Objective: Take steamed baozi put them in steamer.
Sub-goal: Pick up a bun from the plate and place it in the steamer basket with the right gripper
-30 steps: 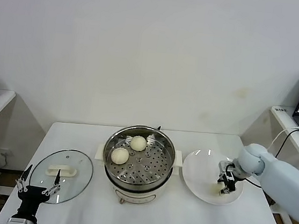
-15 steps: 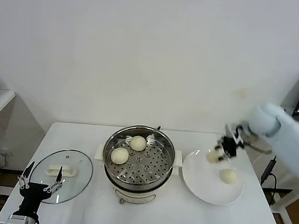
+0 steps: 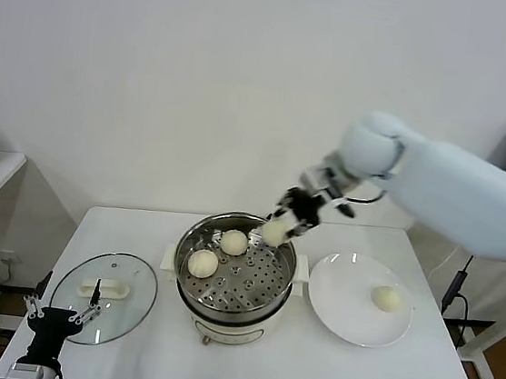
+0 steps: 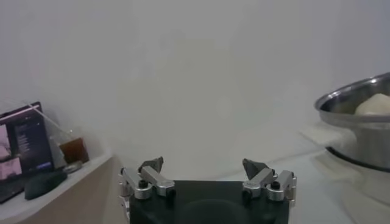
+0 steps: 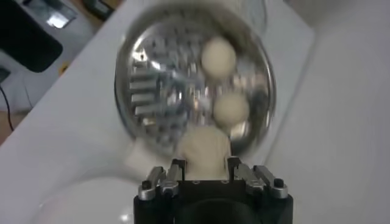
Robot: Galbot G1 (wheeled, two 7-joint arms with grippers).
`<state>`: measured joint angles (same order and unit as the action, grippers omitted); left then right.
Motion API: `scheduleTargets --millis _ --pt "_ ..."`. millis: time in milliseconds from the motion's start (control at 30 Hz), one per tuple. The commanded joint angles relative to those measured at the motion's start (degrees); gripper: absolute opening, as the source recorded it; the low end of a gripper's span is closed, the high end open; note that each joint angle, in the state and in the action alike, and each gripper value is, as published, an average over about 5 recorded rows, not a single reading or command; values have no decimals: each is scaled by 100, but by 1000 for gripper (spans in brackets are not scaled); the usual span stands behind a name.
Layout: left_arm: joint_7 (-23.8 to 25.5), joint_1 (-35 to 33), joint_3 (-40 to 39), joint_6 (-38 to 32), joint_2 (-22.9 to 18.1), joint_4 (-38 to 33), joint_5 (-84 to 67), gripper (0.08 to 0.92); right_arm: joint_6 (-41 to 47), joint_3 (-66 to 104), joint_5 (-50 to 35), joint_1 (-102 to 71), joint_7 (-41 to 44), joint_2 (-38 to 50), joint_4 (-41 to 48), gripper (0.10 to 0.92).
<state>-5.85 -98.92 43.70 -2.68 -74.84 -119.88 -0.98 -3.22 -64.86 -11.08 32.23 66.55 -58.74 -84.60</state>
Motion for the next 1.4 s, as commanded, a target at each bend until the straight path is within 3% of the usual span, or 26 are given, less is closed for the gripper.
scheduleTargets --millis 33,267,833,1033,1233,1400 --pt "-5 -12 36 -15 -7 -27 25 823 -1635 -888 816 51 -393 -1357 315 435" --pt "-10 -11 75 -31 -27 -8 16 823 -2369 -1025 1544 -250 -491 -1379 477 446" --pt "-19 42 69 -42 -15 124 -2 823 -2769 -1077 1722 -504 -379 -1241 493 496" --pt "-24 32 66 -55 -30 128 -6 823 -2787 -1035 1615 -368 -398 -1216 484 594" --pt "-21 29 48 -56 -36 115 -4 823 -2594 -808 1218 -36 -321 -890 278 749" --pt "-19 17 62 -56 20 107 -23 823 -1894 -691 654 389 -242 -211 154 818"
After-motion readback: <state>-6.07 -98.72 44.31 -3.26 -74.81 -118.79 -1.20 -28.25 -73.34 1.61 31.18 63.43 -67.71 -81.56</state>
